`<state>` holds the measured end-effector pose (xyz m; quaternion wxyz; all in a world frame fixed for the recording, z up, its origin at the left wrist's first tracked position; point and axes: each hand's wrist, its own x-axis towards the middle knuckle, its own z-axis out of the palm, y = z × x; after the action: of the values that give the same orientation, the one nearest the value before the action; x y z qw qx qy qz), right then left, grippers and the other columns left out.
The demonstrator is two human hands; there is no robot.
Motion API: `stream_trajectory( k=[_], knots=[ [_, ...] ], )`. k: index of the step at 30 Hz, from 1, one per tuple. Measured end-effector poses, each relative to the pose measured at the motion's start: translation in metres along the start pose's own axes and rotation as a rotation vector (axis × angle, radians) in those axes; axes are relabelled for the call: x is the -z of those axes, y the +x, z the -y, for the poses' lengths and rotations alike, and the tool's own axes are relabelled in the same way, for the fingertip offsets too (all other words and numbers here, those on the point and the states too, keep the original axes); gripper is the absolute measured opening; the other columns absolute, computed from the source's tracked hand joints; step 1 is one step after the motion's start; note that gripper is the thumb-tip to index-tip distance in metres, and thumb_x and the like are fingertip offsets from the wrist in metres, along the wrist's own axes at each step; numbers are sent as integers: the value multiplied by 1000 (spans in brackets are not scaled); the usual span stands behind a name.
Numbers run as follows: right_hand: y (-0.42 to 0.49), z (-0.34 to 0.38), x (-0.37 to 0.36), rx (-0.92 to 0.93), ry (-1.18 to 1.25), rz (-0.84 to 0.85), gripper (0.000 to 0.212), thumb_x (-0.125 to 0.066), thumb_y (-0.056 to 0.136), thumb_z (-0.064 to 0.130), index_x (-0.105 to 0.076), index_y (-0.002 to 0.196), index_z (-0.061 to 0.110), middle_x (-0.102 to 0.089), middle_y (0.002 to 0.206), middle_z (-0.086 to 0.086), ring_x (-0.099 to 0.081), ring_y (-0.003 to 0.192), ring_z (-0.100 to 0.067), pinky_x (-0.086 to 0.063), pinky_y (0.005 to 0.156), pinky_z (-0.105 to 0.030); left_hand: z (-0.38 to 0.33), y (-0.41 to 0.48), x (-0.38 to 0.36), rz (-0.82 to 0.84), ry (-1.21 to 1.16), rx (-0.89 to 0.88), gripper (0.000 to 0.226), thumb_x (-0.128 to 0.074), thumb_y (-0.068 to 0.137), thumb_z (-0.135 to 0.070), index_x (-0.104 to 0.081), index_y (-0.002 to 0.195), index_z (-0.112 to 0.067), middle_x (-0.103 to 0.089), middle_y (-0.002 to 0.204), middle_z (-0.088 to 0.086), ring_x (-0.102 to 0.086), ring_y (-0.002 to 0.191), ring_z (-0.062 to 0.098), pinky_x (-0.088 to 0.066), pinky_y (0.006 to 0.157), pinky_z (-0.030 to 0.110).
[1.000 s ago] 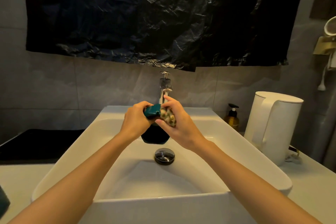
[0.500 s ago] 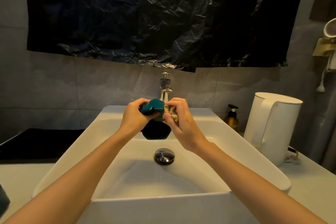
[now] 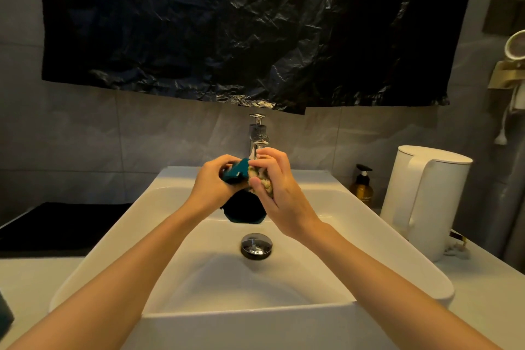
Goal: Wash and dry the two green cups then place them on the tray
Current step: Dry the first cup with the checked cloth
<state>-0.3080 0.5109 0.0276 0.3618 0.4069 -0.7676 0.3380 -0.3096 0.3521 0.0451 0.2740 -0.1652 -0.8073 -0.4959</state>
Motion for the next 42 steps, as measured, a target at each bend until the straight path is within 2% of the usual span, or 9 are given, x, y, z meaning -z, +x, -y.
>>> stream_trajectory(
  k=[3,8,13,16,22,26,32,37,42],
  knots=[
    [0,1,-1,38,-43,20,33,-42,99,31,-54,119,7,-32,127,-5,-46,110,-10,-45,92,-17,3,-4,-6,93,72,-46,32,-75,75,-4,-63,100,-19,-64,95,-3,-60,93,14,-50,79,18],
    [-1,-2,0,-81,-96,-62,42,-39,95,43,-53,124,16,-39,118,0,-33,109,-10,-32,93,-9,0,1,0,-34,-67,57,33,-75,76,-10,-62,104,-18,-62,94,-7,-58,87,6,-45,68,10],
    [2,-2,-1,-11,-7,-104,35,-58,91,32,-54,118,10,-54,113,-3,-48,104,-12,-42,89,-16,2,-3,-6,12,-30,42,32,-75,76,-9,-62,105,-16,-63,97,-3,-58,93,13,-47,74,16],
    [2,-1,0,27,-13,-35,32,-54,94,31,-57,118,10,-57,114,-4,-50,106,-13,-41,93,-17,4,-5,-8,46,-26,32,31,-75,75,-7,-61,99,-20,-63,93,-5,-59,90,12,-48,76,16],
    [-2,-5,4,-24,46,-15,35,-49,98,20,-47,131,12,-52,126,-3,-48,114,-13,-41,98,-22,3,1,-1,-106,-179,163,30,-74,77,-10,-60,100,-22,-62,95,-6,-58,93,12,-45,68,12],
    [0,0,4,-63,80,38,31,-50,98,23,-51,127,13,-56,122,0,-50,111,-11,-43,95,-21,1,-4,-6,7,-70,108,29,-75,76,-10,-60,98,-22,-61,90,-9,-56,85,5,-42,67,9],
    [-4,-8,2,-148,113,63,41,-49,98,24,-36,137,22,-45,130,3,-47,113,-14,-48,94,-35,6,3,-1,-162,-208,279,27,-72,80,-13,-58,101,-21,-63,100,0,-58,98,20,-46,78,25],
    [-5,-4,0,-117,68,83,40,-47,99,21,-35,136,18,-42,132,0,-43,116,-9,-45,98,-28,6,-3,-10,-72,-168,226,27,-72,80,-13,-59,102,-20,-63,100,0,-59,96,19,-47,72,20],
    [-5,-5,0,-148,110,83,47,-47,99,19,-26,141,24,-39,134,4,-46,115,-8,-50,94,-26,4,1,-5,-192,-269,312,26,-70,82,-14,-57,104,-20,-62,102,0,-57,98,19,-47,73,22]
  ],
)
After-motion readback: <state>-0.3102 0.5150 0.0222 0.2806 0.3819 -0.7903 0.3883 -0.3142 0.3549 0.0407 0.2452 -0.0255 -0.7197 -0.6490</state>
